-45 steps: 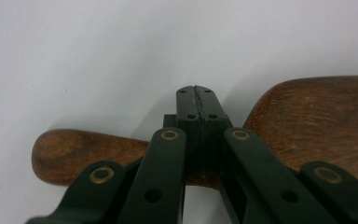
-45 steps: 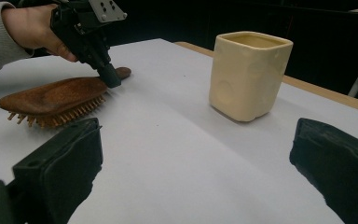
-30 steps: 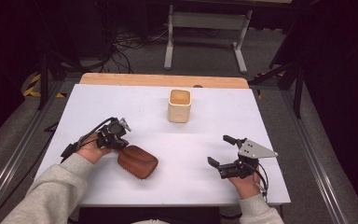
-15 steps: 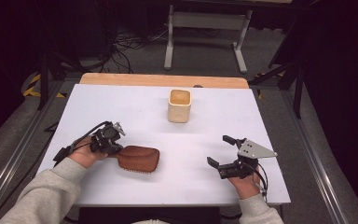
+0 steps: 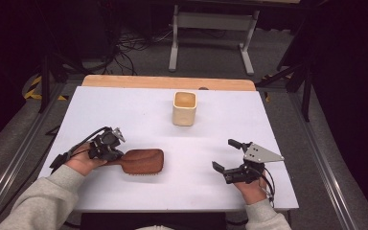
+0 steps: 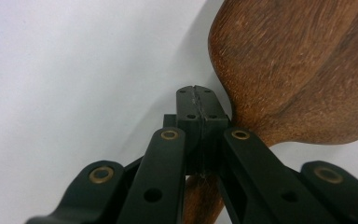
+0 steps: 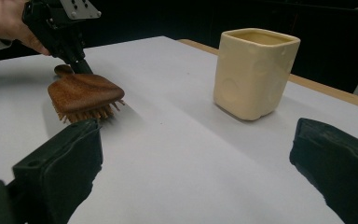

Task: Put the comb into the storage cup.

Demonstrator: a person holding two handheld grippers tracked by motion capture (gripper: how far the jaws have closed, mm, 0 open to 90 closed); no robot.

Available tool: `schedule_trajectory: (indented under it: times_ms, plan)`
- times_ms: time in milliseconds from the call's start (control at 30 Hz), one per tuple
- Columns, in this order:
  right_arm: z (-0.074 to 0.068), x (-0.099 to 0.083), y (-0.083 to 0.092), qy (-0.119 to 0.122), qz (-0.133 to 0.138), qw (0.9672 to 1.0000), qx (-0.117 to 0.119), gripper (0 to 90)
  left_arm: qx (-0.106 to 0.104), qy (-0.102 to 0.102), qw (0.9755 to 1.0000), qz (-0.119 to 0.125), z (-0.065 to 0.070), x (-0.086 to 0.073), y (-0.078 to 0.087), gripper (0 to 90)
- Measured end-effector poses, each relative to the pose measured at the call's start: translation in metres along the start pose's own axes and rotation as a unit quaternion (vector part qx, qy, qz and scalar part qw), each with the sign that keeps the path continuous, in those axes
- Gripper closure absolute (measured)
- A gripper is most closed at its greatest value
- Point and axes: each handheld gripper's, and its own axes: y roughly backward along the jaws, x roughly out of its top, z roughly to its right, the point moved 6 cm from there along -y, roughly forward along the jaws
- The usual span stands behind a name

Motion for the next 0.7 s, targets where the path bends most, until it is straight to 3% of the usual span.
schedule_trajectory:
  times_ms: [167,300,433,533,600,700]
  plan:
    - [0.0,0.0,0.0,0.0,0.001,1.0,0.0,2.7,0.005,0.006,0.9999,0.012,-0.004,0.001,0.006,85.5]
    - [0.0,0.0,0.0,0.0,0.001,1.0,0.002,2.7,0.004,0.013,0.9994,0.032,-0.008,0.001,0.016,76.3]
    - [0.0,0.0,0.0,-0.001,0.002,1.0,0.002,2.7,-0.013,-0.002,0.9984,0.056,-0.006,0.001,0.027,57.8]
    - [0.0,0.0,0.0,-0.001,0.001,1.0,0.002,2.7,-0.032,-0.014,0.9971,0.068,-0.002,0.001,0.032,37.5]
    - [0.0,0.0,0.0,-0.001,0.001,1.0,0.003,2.7,-0.031,-0.024,0.9971,0.066,0.0,-0.001,0.034,21.8]
    - [0.0,0.0,0.0,-0.001,0.001,1.0,0.003,2.7,-0.05,-0.03,0.9965,0.06,0.004,-0.002,0.034,6.8]
